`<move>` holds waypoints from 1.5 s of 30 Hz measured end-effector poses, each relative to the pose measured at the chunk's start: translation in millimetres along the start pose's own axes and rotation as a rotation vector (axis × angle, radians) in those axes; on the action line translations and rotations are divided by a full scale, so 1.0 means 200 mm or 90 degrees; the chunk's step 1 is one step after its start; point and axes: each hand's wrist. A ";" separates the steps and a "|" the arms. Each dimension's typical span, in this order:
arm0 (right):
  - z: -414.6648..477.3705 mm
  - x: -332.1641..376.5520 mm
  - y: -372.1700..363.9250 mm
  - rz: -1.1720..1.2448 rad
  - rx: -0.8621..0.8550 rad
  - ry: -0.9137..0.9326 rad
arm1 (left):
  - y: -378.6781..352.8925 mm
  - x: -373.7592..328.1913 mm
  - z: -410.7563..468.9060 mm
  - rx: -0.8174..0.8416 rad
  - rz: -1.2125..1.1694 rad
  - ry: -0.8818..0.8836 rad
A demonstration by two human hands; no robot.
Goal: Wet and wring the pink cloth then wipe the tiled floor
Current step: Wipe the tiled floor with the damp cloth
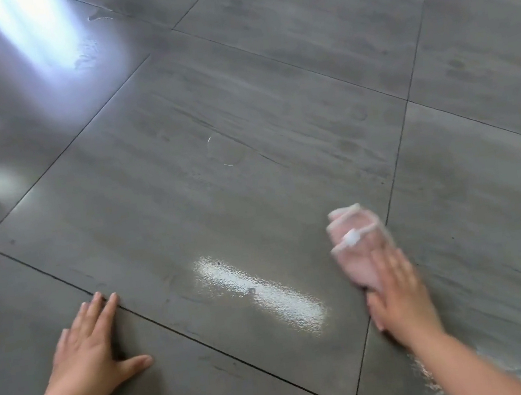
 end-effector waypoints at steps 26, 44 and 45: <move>0.22 0.27 0.10 0.114 0.094 -0.260 | 0.05 0.10 0.07 0.089 0.056 0.086; -0.11 -0.30 0.05 0.047 0.190 -0.149 | -0.12 -0.24 -0.02 0.142 0.122 -0.106; -0.13 -0.32 0.04 0.055 0.201 -0.215 | -0.14 -0.28 0.00 0.153 0.125 -0.127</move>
Point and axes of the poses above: each hand's wrist, its own z-axis towards the middle knuckle, its own y-axis out of the back of the hand, x = y × z, and after that the axes turned 15 degrees about -z, right-handed
